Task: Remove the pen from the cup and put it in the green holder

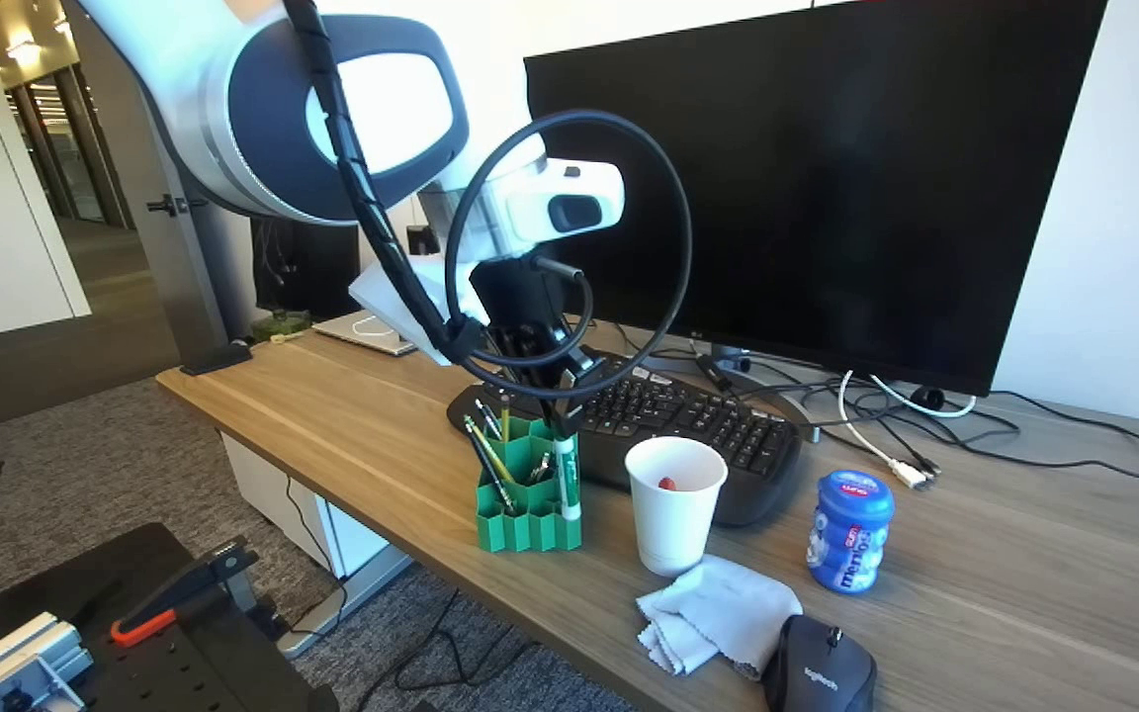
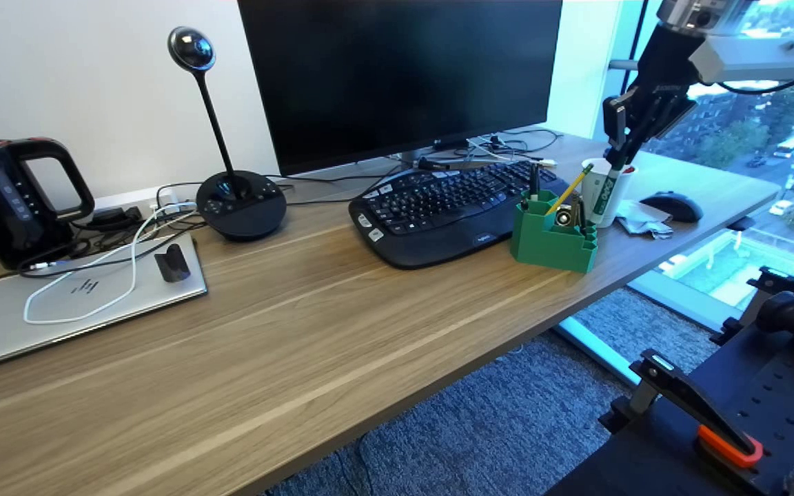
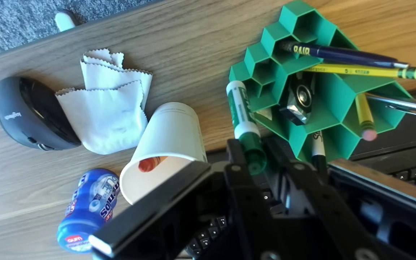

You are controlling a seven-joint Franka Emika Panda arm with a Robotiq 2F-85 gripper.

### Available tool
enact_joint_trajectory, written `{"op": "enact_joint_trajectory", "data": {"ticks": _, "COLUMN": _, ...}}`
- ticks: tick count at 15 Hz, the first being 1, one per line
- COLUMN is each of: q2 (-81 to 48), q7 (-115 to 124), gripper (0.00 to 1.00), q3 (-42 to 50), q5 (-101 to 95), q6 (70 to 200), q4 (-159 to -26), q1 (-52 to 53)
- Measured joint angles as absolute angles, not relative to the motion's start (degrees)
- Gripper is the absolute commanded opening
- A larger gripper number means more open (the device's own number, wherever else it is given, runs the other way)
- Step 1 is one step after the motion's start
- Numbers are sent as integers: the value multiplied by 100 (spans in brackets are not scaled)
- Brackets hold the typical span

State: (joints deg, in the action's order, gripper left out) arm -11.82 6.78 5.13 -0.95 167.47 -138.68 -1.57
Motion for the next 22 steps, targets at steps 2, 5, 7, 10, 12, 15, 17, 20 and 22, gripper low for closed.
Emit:
{"op": "enact_joint_trajectory", "data": {"ticks": 2, "q2": -1182, "q7": 678, "gripper": 5, "q3": 515, "q5": -95, "q6": 16747, "q4": -13868, "q1": -156}}
{"op": "enact_joint_trajectory", "data": {"ticks": 5, "q2": -1182, "q7": 678, "gripper": 5, "q3": 504, "q5": -82, "q6": 16747, "q4": -13868, "q1": -154}}
{"op": "enact_joint_trajectory", "data": {"ticks": 7, "q2": -1182, "q7": 678, "gripper": 5, "q3": 476, "q5": -60, "q6": 16747, "q4": -13868, "q1": -154}}
{"op": "enact_joint_trajectory", "data": {"ticks": 10, "q2": -1182, "q7": 678, "gripper": 5, "q3": 434, "q5": -28, "q6": 16747, "q4": -13868, "q1": -154}}
{"op": "enact_joint_trajectory", "data": {"ticks": 12, "q2": -1182, "q7": 678, "gripper": 5, "q3": 410, "q5": 0, "q6": 16747, "q4": -13868, "q1": -154}}
{"op": "enact_joint_trajectory", "data": {"ticks": 15, "q2": -1182, "q7": 678, "gripper": 5, "q3": 402, "q5": 24, "q6": 16747, "q4": -13868, "q1": -154}}
{"op": "enact_joint_trajectory", "data": {"ticks": 17, "q2": -1182, "q7": 678, "gripper": 5, "q3": 402, "q5": 28, "q6": 16747, "q4": -13867, "q1": -156}}
{"op": "enact_joint_trajectory", "data": {"ticks": 20, "q2": -1182, "q7": 677, "gripper": 5, "q3": 402, "q5": 38, "q6": 16747, "q4": -13866, "q1": -156}}
{"op": "enact_joint_trajectory", "data": {"ticks": 22, "q2": -1184, "q7": 677, "gripper": 5, "q3": 402, "q5": 38, "q6": 16775, "q4": -13865, "q1": -156}}
